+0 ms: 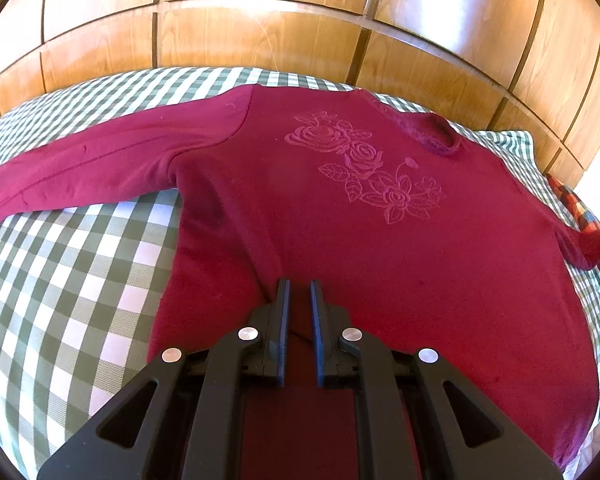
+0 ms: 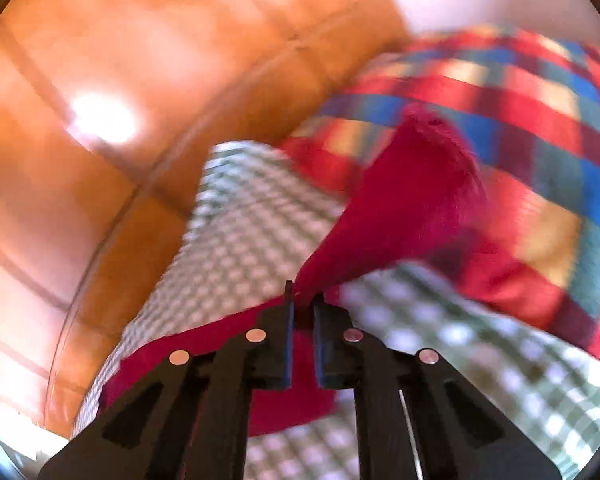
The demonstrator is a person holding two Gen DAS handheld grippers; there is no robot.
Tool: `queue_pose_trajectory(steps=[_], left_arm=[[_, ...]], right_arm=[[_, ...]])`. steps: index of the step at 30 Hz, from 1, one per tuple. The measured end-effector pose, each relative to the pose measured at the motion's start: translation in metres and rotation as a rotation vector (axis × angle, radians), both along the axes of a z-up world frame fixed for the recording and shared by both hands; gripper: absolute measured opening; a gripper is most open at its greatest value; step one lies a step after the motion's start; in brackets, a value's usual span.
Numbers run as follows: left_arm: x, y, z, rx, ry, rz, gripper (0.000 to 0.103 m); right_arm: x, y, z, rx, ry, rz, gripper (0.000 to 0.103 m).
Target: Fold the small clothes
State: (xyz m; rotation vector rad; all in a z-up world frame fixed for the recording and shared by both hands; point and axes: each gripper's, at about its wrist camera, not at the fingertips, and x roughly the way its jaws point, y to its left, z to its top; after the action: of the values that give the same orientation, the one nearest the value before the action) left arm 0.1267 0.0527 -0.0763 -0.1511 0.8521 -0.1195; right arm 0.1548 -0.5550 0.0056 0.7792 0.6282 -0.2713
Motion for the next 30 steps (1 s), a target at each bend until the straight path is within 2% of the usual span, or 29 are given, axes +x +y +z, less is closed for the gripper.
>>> queue_pose_trajectory(steps=[2, 5, 9, 13, 17, 20, 24, 25, 26, 27, 28, 29, 30], left_arm=[[0.0, 0.001, 0.001, -0.006, 0.003, -0.002, 0.008], [0.001, 0.008, 0.004, -0.056, 0.016, -0.002, 0.008], [0.003, 0.015, 0.015, -0.129, 0.023, -0.021, 0.008], [0.009, 0.022, 0.031, -0.198, 0.007, -0.038, 0.008], [0.024, 0.028, 0.044, -0.269, -0.002, -0.058, 0.008], [0.04, 0.029, 0.048, -0.322, 0.012, -0.077, 0.008], [0.063, 0.022, 0.046, -0.358, 0.04, -0.092, 0.008], [0.067, 0.021, 0.046, -0.362, 0.048, -0.094, 0.009], [0.073, 0.018, 0.044, -0.368, 0.058, -0.097, 0.015], [0.077, 0.017, 0.043, -0.373, 0.065, -0.097, 0.026], [0.081, 0.016, 0.043, -0.38, 0.065, -0.088, 0.057], [0.084, 0.017, 0.043, -0.386, 0.047, -0.062, 0.067], [0.088, 0.017, 0.043, -0.379, 0.038, -0.044, 0.067]], right_arm=[[0.02, 0.031, 0.018, -0.028, -0.019, 0.089, 0.007], [0.058, 0.105, 0.043, -0.079, -0.051, 0.27, 0.007], [0.094, 0.205, 0.053, -0.118, -0.085, 0.48, 0.006], [0.109, 0.306, 0.042, -0.112, -0.097, 0.688, 0.006], [0.106, 0.392, 0.013, -0.167, -0.055, 0.879, 0.006], [0.097, 0.422, -0.002, -0.215, -0.038, 0.968, 0.007], [0.081, 0.411, -0.006, -0.209, -0.059, 0.975, 0.033], [0.076, 0.405, -0.004, -0.213, -0.064, 0.966, 0.033], [0.071, 0.397, -0.003, -0.211, -0.07, 0.955, 0.034], [0.063, 0.38, -0.001, -0.209, -0.074, 0.93, 0.039], [0.057, 0.371, 0.001, -0.214, -0.075, 0.912, 0.043], [0.052, 0.362, 0.005, -0.219, -0.077, 0.89, 0.045], [0.042, 0.342, 0.004, -0.222, -0.074, 0.852, 0.046]])
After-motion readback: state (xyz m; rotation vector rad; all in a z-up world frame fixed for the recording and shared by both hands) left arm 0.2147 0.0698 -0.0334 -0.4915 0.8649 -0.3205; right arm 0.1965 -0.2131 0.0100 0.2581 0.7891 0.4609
